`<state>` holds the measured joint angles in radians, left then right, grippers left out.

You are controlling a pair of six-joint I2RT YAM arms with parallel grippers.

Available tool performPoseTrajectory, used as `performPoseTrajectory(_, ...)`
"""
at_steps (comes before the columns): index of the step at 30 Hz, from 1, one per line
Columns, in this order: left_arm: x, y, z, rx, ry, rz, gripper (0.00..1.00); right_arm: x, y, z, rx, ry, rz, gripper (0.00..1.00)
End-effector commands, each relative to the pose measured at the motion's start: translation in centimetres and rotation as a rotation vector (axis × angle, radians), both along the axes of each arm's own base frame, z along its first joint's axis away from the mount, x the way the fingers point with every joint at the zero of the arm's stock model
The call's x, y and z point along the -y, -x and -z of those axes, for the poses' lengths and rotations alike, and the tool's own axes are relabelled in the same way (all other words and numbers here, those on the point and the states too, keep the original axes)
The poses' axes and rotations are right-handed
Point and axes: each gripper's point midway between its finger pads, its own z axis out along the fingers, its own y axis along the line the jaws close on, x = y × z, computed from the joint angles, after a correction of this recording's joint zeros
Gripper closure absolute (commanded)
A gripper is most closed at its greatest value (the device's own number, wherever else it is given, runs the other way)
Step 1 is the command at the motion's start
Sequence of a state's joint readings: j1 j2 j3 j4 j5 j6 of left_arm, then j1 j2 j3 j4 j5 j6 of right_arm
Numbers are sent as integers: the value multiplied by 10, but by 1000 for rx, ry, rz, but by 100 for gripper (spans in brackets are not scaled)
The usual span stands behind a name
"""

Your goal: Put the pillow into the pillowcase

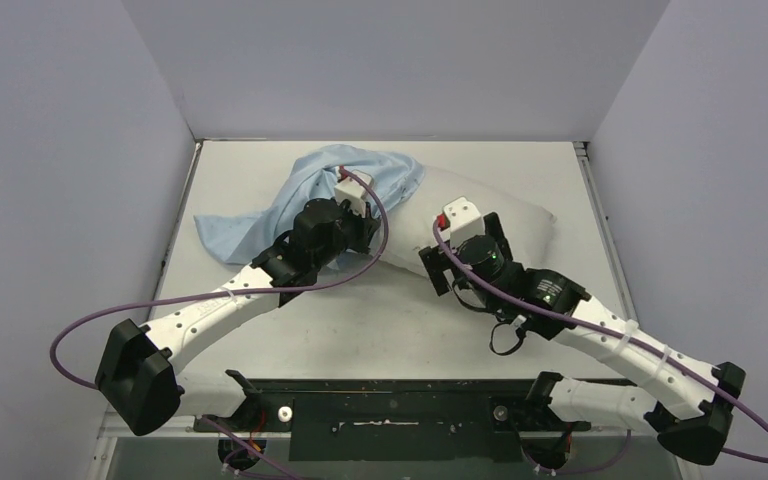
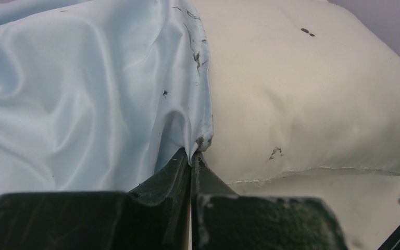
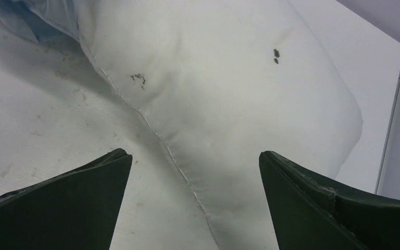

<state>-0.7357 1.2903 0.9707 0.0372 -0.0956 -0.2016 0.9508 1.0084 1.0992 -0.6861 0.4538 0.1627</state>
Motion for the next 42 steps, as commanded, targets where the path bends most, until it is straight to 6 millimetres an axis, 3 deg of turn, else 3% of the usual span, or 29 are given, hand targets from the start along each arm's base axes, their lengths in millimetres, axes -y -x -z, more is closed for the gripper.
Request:
performPoseTrajectory(1,7,-3,-51,114,148,14,100,-16,-14,23,77,115,-87,1)
performPoseTrajectory(11,9,-3,-45,91,163,26,100,-21,-47,61,278,472,-167,0)
performPoseTrajectory(14,9,-3,-49,92,175,26,100,-27,-54,66,330,471,-173,9)
performPoseTrajectory(15,8,-4,-51,95,180,25,100,-29,-55,67,339,463,-180,21)
performPoseTrajectory(17,7,-4,-57,100,196,25,100,-33,-60,59,374,434,-153,59)
performPoseTrajectory(18,7,-3,-59,101,204,27,100,-35,-62,54,388,419,-139,73)
performPoseTrajectory(20,7,-2,-67,110,218,31,100,-38,-65,43,404,389,-123,95)
performPoseTrajectory(21,7,-1,-71,115,225,34,100,-42,-64,38,397,354,-118,100)
performPoseTrajectory(25,6,1,-99,151,261,46,100,-73,-48,-7,312,103,-197,100)
performPoseTrajectory(29,14,11,-154,239,320,126,100,-101,-24,-81,280,-242,-261,100)
performPoseTrajectory(34,28,38,-226,284,425,282,100,-115,-8,-135,202,-496,-275,100)
performPoseTrajectory(36,32,54,-247,287,492,351,100,-117,-8,-145,177,-563,-250,100)
performPoseTrajectory(38,36,66,-254,261,554,401,100,-112,-14,-144,154,-631,-188,100)
performPoseTrajectory(40,40,70,-245,215,591,428,100,-105,-23,-127,125,-662,-130,100)
performPoseTrajectory(42,45,65,-223,170,582,421,100,-93,-33,-98,87,-686,-60,100)
